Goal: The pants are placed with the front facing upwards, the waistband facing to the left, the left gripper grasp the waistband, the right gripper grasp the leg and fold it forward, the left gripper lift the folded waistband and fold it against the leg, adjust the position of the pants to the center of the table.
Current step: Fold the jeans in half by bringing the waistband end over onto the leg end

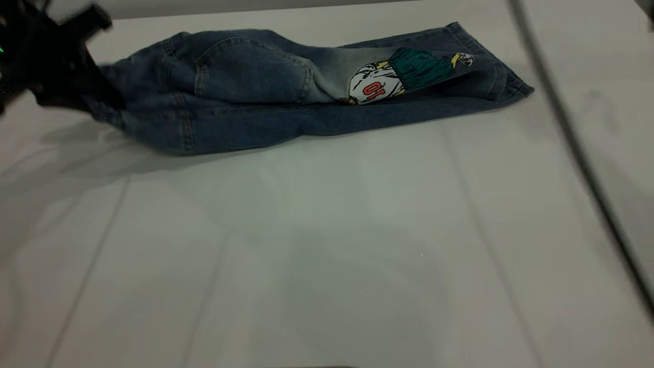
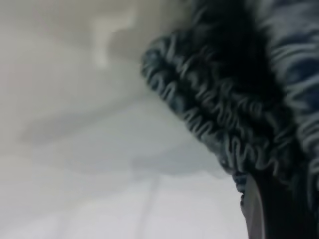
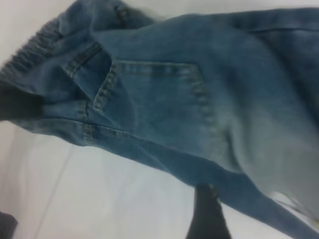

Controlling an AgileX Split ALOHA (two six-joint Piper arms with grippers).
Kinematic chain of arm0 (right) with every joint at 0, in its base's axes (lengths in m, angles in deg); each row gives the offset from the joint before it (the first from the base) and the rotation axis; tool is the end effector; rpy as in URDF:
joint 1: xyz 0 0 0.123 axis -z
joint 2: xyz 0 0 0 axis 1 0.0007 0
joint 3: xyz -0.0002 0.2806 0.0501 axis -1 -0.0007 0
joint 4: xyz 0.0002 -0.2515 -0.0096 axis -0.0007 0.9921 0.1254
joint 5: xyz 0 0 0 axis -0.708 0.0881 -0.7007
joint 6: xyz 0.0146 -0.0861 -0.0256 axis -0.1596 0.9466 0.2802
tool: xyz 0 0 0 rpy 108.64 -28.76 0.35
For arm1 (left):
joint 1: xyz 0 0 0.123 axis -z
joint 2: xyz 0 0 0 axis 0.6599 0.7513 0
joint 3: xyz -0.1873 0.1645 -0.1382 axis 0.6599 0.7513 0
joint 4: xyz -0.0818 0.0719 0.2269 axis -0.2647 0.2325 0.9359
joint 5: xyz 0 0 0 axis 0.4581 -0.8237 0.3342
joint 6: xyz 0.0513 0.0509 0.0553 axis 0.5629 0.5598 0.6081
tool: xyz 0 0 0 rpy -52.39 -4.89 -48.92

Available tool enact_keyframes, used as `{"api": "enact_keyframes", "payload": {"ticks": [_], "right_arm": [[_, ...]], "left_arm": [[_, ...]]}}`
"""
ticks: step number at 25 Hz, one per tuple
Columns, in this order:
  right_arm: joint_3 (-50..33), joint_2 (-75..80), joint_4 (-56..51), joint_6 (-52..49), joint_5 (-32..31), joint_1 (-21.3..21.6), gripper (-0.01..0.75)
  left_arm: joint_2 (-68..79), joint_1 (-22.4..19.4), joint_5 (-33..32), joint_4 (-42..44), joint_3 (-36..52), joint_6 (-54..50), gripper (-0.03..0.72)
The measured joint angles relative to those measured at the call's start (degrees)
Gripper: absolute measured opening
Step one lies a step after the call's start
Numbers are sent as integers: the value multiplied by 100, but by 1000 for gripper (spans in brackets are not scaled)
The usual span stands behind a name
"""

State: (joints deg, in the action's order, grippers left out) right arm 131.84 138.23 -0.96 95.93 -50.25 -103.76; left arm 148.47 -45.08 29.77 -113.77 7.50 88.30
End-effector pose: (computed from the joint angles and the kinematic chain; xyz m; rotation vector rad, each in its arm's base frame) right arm 0.4890 0.1803 0.1704 -0.4612 2.6410 1.0342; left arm 0.3685 -0.0034 0.1291 -0.5202 2.6822 -0.5111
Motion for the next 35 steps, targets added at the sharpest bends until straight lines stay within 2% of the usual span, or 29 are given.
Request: {"api": "enact_keyframes", "payload": {"ticks": [6, 11, 20, 23, 28, 35], "right_arm": [[0, 422, 167, -61, 778, -869, 423], [0, 783, 179, -215, 1335, -1300, 423], [6, 1047, 142, -213, 1357, -1886, 422], [224, 1060, 429, -236, 979, -1839, 422], [832, 1060, 1337, -692, 346, -1502, 422], [2232, 1060, 2242, -1141, -491, -971, 422]], "left_arm": [[-933, -1, -388, 525, 20, 23, 82], [-1566, -1, -730, 834, 33, 23, 82], [-2337, 196, -976, 949, 40, 210, 82], [-2378, 275, -1039, 956, 40, 287, 82], [-2378, 492, -899, 1103, 40, 327, 82], [-2342, 1200, -367, 1131, -1, 449, 81]]}}
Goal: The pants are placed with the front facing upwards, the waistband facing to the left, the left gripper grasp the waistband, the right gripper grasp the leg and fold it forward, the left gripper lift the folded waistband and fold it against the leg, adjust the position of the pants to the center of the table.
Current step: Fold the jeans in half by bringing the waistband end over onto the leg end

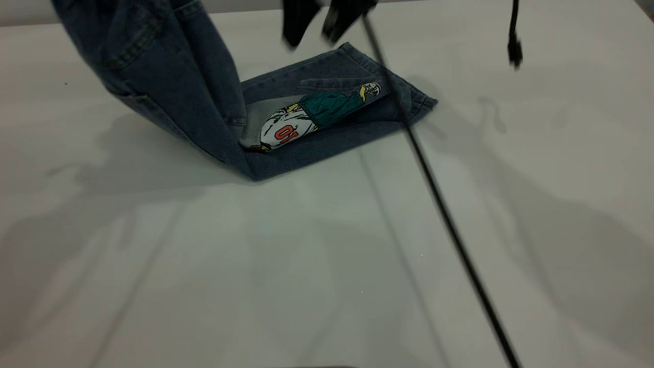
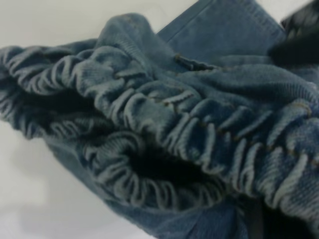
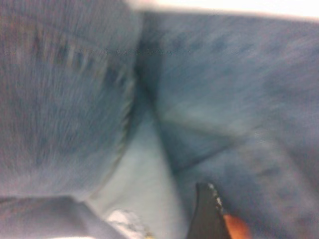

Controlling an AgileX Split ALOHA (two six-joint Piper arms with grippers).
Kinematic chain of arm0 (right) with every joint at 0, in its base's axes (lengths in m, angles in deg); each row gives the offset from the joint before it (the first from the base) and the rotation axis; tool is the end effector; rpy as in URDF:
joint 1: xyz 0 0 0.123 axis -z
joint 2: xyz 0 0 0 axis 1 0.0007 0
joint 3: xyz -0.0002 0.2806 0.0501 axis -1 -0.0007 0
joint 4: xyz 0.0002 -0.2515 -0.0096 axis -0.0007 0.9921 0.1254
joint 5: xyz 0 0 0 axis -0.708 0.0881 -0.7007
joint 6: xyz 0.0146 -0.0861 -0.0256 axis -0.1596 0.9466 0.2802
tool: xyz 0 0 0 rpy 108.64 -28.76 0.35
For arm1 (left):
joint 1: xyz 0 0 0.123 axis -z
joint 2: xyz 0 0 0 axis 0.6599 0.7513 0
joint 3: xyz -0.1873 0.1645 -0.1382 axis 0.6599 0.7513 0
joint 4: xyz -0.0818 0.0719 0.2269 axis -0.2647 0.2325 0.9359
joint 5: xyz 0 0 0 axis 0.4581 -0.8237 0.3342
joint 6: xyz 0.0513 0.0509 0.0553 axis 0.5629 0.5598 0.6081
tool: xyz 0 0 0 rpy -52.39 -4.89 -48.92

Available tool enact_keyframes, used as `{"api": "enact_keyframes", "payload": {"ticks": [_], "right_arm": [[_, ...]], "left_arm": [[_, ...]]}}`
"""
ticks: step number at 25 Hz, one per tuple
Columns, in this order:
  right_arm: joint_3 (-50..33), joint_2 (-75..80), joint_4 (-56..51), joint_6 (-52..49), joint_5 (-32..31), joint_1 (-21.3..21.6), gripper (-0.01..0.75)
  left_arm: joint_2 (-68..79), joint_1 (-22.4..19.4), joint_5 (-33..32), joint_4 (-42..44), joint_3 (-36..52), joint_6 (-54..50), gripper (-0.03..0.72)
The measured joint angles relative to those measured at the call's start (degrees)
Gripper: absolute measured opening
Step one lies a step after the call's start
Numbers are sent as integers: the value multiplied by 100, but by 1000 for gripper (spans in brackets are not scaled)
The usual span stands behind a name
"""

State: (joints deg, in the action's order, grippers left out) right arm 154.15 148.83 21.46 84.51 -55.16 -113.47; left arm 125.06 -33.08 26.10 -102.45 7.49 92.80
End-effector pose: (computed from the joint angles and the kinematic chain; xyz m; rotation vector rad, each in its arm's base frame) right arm 0.4895 0.2497 0.1605 -0.7153 2.6831 0.6214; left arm 0.3220 -0.0705 0.2672 0.1732 2.4215 -0.4302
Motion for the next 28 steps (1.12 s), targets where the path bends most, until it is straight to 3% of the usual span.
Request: {"api": "enact_keyframes", "payload": {"ticks": [6, 19, 25, 28], "right_arm": [[1200, -90, 621, -326, -287, 515, 422], [1310, -665, 1054, -382, -411, 1180, 422], [1310, -665, 1054, -387, -411, 1185, 422], [1310, -665, 1049, -387, -411, 1185, 422]], "left_arm": [[693, 460, 58, 44, -709, 44, 81], [3082, 1525, 128, 78, -2583, 216, 81], [3776, 1594, 153, 62, -2887, 231, 92], [3862, 1594, 123, 62, -2887, 441, 146]]}}
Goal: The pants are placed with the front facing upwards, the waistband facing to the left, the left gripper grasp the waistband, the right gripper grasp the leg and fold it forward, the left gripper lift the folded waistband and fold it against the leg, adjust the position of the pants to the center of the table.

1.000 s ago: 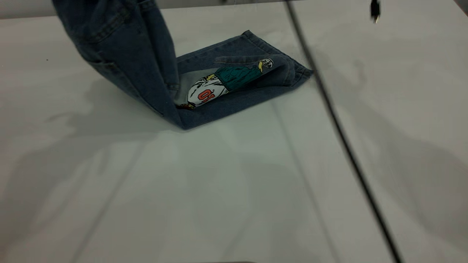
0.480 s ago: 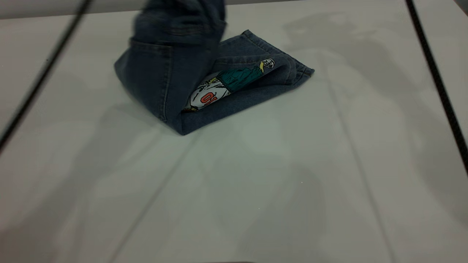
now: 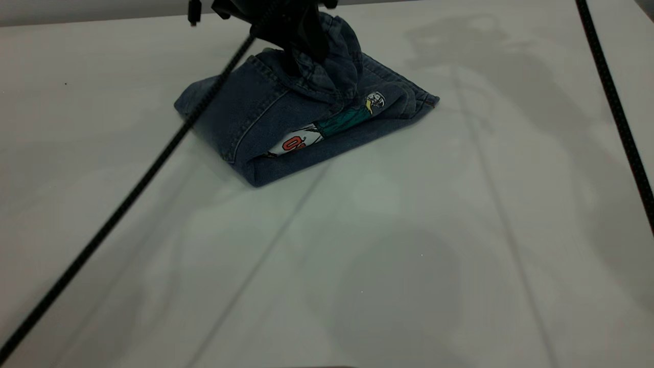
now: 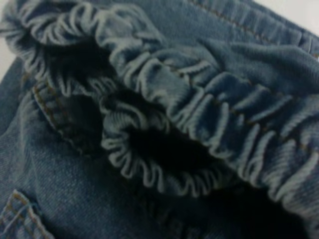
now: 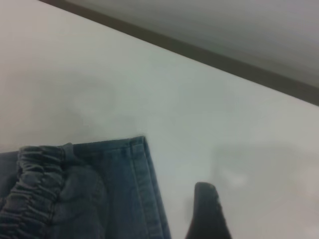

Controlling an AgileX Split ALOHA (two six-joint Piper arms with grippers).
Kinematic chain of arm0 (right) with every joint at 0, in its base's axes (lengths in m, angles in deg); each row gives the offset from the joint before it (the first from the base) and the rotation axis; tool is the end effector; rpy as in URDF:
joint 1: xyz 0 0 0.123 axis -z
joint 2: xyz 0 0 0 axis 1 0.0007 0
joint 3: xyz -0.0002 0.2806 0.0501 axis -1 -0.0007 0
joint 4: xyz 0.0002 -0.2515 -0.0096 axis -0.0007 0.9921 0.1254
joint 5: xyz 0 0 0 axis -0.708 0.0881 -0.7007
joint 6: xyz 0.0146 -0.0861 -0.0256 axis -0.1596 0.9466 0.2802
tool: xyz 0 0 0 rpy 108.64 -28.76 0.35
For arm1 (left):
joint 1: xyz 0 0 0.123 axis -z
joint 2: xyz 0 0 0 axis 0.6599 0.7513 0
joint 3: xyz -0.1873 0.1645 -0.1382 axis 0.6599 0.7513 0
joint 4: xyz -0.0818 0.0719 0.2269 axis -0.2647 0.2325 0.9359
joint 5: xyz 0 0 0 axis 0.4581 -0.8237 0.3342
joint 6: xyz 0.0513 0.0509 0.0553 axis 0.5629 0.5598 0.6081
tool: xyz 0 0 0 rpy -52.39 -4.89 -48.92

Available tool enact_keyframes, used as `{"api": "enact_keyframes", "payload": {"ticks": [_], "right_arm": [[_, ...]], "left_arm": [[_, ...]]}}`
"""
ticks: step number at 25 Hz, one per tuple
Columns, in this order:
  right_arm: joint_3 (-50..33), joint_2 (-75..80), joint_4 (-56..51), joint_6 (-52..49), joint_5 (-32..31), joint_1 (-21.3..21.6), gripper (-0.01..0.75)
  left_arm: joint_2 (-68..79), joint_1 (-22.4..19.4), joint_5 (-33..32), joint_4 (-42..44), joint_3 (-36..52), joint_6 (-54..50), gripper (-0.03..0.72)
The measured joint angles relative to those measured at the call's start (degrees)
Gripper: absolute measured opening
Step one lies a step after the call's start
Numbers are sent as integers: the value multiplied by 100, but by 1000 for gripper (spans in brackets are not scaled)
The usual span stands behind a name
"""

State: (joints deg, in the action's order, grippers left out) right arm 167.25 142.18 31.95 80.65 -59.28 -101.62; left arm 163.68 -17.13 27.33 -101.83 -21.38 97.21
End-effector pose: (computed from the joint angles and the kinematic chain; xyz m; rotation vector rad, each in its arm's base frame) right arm 0.5214 0.1275 0.2814 -0.4174 2.4773 0.3297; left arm 0.4220 -0.2140 0.1384 0.6140 2.5290 -0.4832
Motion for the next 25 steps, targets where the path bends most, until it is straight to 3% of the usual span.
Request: {"api": "enact_keyframes", "payload": {"ticks": [7, 10, 20, 25], "right_arm": [[0, 0, 2, -12, 0, 0, 422], [0, 0, 112, -12, 0, 0, 422], [0, -263, 55, -30, -7, -55, 422], [-432, -293, -225, 25, 17, -629, 422]], "left_arm": [[-279, -5, -115, 95, -133, 190, 494], [-672, -5, -128, 333, -244, 195, 572], [-2344, -10, -637, 1484, -270, 120, 571], [-3254, -10, -728, 1979, -270, -156, 570]]}}
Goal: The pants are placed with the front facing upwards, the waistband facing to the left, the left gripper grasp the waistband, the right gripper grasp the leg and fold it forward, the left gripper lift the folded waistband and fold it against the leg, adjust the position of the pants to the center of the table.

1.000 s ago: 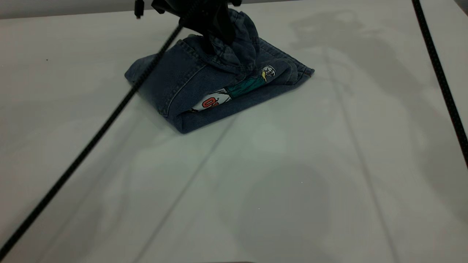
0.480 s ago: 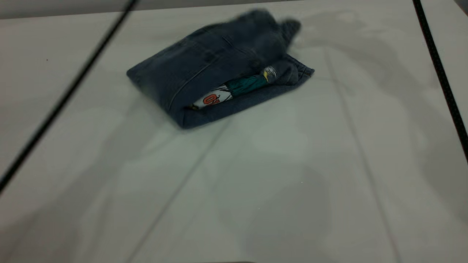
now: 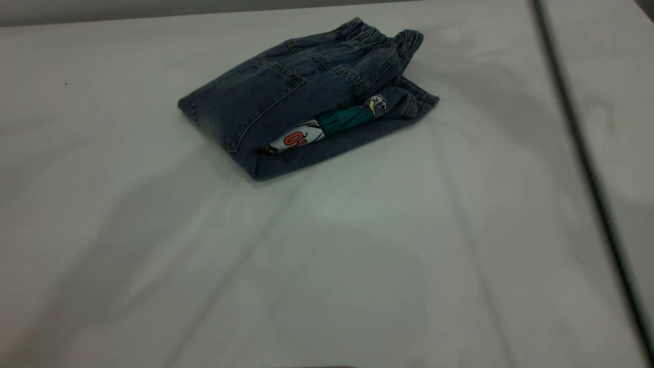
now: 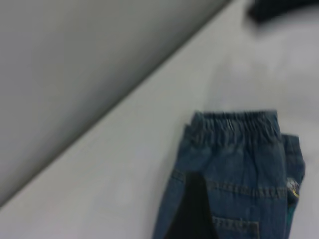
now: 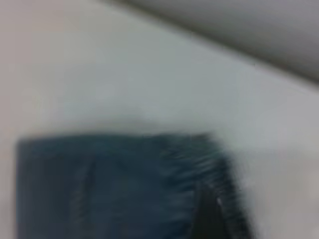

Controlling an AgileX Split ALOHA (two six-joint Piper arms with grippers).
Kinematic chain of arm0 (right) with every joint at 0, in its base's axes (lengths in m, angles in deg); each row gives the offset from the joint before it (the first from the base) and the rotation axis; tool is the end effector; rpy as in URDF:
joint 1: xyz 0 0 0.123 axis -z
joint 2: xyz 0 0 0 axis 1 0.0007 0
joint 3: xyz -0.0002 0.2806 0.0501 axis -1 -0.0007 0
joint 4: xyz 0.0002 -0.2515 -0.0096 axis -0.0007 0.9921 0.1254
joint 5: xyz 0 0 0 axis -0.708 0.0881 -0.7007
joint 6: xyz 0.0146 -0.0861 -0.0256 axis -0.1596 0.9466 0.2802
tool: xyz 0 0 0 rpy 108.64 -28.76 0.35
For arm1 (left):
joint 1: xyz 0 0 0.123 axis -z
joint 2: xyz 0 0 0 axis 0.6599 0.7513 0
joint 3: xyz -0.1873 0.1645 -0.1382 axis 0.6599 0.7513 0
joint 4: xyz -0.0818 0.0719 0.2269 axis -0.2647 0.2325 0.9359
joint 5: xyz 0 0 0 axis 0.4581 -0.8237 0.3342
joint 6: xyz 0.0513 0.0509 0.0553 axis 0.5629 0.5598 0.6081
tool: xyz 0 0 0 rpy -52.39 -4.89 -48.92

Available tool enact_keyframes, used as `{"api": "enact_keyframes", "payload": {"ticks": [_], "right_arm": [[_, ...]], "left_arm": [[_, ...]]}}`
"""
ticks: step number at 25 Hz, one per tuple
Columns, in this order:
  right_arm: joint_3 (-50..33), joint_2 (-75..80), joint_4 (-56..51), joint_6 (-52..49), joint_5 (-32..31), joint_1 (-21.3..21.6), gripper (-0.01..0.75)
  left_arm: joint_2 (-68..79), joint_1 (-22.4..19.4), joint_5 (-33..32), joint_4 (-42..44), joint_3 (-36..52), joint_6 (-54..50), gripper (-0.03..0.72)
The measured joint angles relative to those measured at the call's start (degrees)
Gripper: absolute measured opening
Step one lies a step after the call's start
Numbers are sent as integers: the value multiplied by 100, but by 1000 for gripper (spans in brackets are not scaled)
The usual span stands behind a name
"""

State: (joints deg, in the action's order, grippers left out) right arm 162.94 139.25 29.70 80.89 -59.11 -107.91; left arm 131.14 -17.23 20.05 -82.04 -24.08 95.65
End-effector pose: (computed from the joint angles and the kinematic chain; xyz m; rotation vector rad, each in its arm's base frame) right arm 0.4970 0.1850 0.2882 -0.5592 2.4768 0.4243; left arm 0.3475 -0.1660 0.3905 0.7917 1.9898 -0.1994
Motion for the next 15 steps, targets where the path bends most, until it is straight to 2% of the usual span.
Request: {"api": "enact_keyframes", "payload": {"ticks": [4, 9, 15], "right_arm": [[-566, 115, 33, 149, 12, -618, 422], [-1156, 352, 855, 106, 46, -1231, 422], [-1342, 774, 1775, 6, 99, -1809, 422]], "left_arm": [[-420, 0, -69, 135, 0, -180, 570], [-512, 0, -302, 136, 0, -237, 570], [-483, 0, -508, 136, 0, -401, 570]]}}
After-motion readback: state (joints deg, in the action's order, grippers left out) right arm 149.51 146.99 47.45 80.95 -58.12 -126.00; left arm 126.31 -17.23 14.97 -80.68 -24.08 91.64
